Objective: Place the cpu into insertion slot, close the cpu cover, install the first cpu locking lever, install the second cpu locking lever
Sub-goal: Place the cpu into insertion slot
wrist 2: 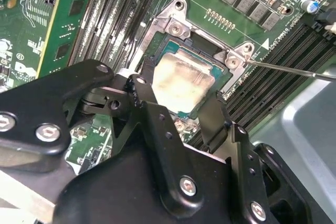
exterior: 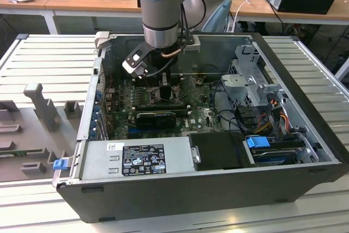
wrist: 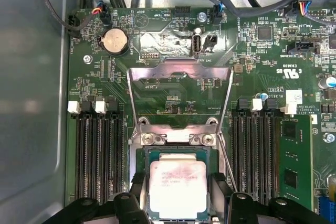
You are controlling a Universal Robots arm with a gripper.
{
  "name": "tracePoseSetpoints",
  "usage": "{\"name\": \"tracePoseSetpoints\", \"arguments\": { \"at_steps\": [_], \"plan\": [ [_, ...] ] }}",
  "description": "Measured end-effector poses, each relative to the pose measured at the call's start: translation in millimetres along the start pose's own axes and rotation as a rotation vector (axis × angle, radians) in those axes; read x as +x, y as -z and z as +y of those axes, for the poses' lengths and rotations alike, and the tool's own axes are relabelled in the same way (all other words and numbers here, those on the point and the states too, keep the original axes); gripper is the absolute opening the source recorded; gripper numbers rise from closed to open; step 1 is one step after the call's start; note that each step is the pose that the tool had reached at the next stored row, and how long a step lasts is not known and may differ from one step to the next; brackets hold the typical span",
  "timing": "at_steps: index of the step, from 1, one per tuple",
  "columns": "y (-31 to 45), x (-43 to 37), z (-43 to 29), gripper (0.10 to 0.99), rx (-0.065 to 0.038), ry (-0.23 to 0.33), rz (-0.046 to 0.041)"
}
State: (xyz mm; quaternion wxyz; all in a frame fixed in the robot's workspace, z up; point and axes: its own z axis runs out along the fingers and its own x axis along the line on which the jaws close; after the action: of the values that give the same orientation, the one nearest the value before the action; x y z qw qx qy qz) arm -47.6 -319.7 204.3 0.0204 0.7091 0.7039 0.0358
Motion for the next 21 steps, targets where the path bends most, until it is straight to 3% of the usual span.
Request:
{"name": "tracePoseSetpoints", "arguments": {
  "at_steps": [5,12,14,21],
  "plan": [
    [5.0,0.1,0.4,0.588,0.0,0.0,0.0001],
    [8.2,0.2,0.7,0.157,0.0,0.0,-0.0004],
    [8.9,0.2,0.7,0.106,0.001,0.0,-0.0006],
    [17.0,0.4,1.4,0.106,0.0,0.0,-0.0005]
  ]
}}
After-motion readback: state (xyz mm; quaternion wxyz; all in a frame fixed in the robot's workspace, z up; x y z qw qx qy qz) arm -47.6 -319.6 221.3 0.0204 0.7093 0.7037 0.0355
